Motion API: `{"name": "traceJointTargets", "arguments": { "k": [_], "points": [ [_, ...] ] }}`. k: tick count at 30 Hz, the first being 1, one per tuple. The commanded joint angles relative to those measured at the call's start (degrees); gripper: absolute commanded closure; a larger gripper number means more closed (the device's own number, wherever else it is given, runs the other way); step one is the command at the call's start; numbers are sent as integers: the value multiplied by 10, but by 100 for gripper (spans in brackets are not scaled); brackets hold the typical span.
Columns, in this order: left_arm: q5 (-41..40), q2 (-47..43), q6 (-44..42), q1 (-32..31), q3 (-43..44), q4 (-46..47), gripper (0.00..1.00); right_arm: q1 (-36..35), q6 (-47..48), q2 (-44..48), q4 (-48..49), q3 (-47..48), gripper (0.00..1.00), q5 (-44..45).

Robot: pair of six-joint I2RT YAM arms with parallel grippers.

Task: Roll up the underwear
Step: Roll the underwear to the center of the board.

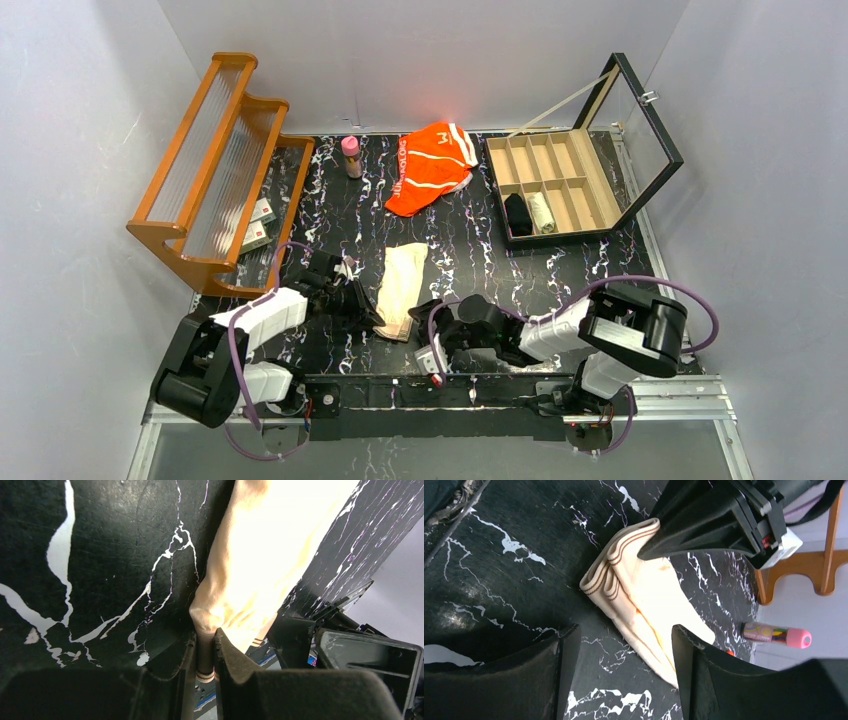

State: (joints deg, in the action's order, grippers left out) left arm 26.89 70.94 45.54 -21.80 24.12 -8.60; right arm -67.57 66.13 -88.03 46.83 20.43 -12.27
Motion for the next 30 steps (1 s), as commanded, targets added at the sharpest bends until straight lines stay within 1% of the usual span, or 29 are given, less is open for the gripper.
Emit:
{"name": "traceJointTargets", "arguments": {
  "k": [1,11,18,24,30],
  "points": [
    [-3,19,-31,9,18,-48,100,-9,48,-22,-4,31,27,-36],
    [-18,25,-43,11,29,-64,100,-20,62,-80,-33,59,30,-57],
    [-25,26,-45,11,30,-66,100,-31,61,-98,-42,58,41,-62],
    [-35,25,-45,11,30,-70,100,-39,59,-91,-42,49,51,-58],
    [-37,24,-43,11,30,-70,100,-41,63,-101,-38,58,58,-53]
  ]
}}
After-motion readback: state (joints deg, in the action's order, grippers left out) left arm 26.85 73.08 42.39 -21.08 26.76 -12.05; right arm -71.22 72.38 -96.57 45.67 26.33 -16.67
